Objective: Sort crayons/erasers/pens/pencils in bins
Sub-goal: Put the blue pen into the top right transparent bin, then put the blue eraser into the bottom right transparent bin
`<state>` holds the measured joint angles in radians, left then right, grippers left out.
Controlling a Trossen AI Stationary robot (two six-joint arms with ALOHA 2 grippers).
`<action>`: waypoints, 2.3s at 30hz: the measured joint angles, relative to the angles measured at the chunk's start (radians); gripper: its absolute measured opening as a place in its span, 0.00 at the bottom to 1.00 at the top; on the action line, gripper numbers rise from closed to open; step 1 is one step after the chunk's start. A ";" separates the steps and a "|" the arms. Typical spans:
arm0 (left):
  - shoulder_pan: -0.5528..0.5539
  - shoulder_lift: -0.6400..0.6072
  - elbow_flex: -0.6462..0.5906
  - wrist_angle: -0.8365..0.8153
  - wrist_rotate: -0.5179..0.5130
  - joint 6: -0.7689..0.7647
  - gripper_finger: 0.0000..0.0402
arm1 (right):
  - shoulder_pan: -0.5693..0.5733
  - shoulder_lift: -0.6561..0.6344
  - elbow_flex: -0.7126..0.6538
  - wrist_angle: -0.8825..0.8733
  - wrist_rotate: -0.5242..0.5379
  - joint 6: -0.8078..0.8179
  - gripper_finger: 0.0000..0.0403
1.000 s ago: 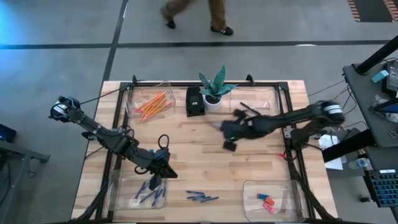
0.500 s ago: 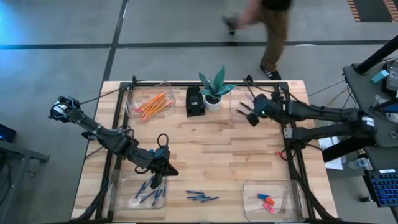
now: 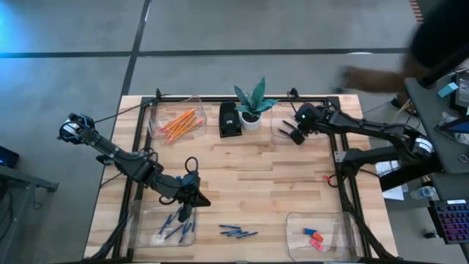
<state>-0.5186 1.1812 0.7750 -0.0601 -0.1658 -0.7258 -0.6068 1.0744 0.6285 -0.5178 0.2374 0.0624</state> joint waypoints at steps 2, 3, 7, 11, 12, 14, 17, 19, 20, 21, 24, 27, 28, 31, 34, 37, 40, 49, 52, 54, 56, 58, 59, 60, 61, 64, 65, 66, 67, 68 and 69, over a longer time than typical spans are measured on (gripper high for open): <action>0.000 0.000 0.000 0.000 0.000 0.000 0.00 | -0.003 0.034 0.000 0.011 -0.053 -0.026 0.06; 0.000 0.000 0.000 0.000 0.000 0.000 0.00 | -0.003 0.052 0.000 0.012 -0.061 -0.030 0.07; 0.000 0.000 0.000 0.000 0.000 0.000 0.00 | -0.003 0.124 0.000 0.025 -0.062 -0.052 0.07; 0.000 0.000 0.000 -0.001 0.000 0.000 0.00 | -0.003 0.187 0.002 0.042 -0.070 -0.080 0.07; 0.000 0.000 0.000 -0.001 0.000 0.000 0.00 | -0.003 0.197 0.002 0.053 -0.069 -0.076 0.07; 0.000 0.000 0.000 -0.001 0.000 0.000 0.00 | -0.003 0.212 0.004 0.074 -0.070 -0.073 0.09; 0.000 0.000 0.000 -0.002 0.000 -0.001 0.00 | -0.003 0.210 0.004 0.095 -0.065 -0.063 0.13; 0.001 0.000 0.000 -0.002 0.000 -0.001 0.00 | -0.003 0.200 0.004 0.092 -0.060 -0.062 0.17; 0.002 0.000 0.000 -0.002 0.000 -0.001 0.00 | -0.003 0.193 0.004 0.090 -0.057 -0.062 0.19; 0.002 0.000 -0.001 -0.002 -0.002 -0.002 0.00 | -0.003 0.187 0.004 0.086 -0.054 -0.063 0.21; 0.002 0.000 -0.001 -0.002 -0.020 -0.002 0.00 | -0.003 0.159 0.005 0.079 -0.055 -0.063 0.26; 0.007 0.000 -0.003 -0.003 -0.028 -0.002 0.00 | -0.003 0.130 0.015 0.061 -0.054 -0.055 0.30; 0.010 0.000 -0.005 -0.004 -0.029 -0.003 0.00 | -0.003 0.120 0.023 0.050 -0.053 -0.051 0.31; 0.024 0.000 -0.011 -0.011 -0.032 -0.006 0.00 | -0.002 0.082 0.055 0.012 -0.054 -0.035 0.33; 0.039 0.000 -0.017 -0.020 -0.033 -0.039 0.00 | 0.004 0.038 0.093 -0.037 -0.054 -0.004 0.32; 0.047 0.000 -0.020 -0.078 -0.034 -0.056 0.00 | 0.029 -0.013 0.127 -0.070 -0.055 0.020 0.31; 0.054 0.000 -0.022 -0.183 -0.035 -0.111 0.00 | 0.078 -0.065 0.137 -0.075 -0.057 0.056 0.31; 0.109 0.000 -0.036 -0.578 -0.176 -0.370 0.00 | 0.312 -0.130 0.137 -0.065 -0.055 0.173 0.32; 0.128 0.000 -0.059 -0.626 -0.254 -0.395 0.00 | 0.384 -0.122 0.137 -0.046 -0.054 0.204 0.32; 0.135 0.000 -0.076 -0.628 -0.253 -0.395 0.01 | 0.422 -0.113 0.137 -0.037 -0.054 0.219 0.32; 0.141 0.000 -0.089 -0.627 -0.212 -0.394 0.04 | 0.456 -0.104 0.137 -0.028 -0.054 0.227 0.32; 0.144 0.000 -0.099 -0.632 -0.171 -0.394 0.09 | 0.481 -0.095 0.137 -0.020 -0.054 0.227 0.32; 0.146 0.000 -0.105 -0.634 -0.157 -0.394 0.12 | 0.490 -0.092 0.137 -0.019 -0.054 0.227 0.32; 0.146 0.000 -0.111 -0.638 -0.149 -0.395 0.15 | 0.495 -0.089 0.137 -0.019 -0.054 0.227 0.32; 0.146 0.000 -0.117 -0.640 -0.146 -0.396 0.18 | 0.498 -0.086 0.137 -0.019 -0.054 0.228 0.32; 0.151 0.001 -0.132 -0.643 -0.130 -0.503 0.27 | 0.504 -0.078 0.137 -0.019 -0.052 0.251 0.32; 0.154 0.003 -0.135 -0.655 -0.122 -0.578 0.29 | 0.504 -0.076 0.137 -0.019 -0.052 0.268 0.32; 0.155 0.004 -0.138 -0.671 -0.113 -0.645 0.30 | 0.504 -0.076 0.137 -0.020 -0.052 0.285 0.33; 0.155 0.009 -0.141 -0.681 -0.104 -0.696 0.31 | 0.504 -0.076 0.137 -0.022 -0.052 0.287 0.33; 0.155 0.015 -0.143 -0.689 -0.098 -0.735 0.31 | 0.504 -0.076 0.137 -0.023 -0.052 0.288 0.33; 0.154 0.026 -0.143 -0.696 -0.096 -0.763 0.31 | 0.504 -0.076 0.137 -0.022 -0.052 0.287 0.33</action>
<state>-0.3647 1.2071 0.6315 -0.7561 -0.2618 -1.4889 -0.1024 0.9989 0.7651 -0.5396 0.1856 0.3496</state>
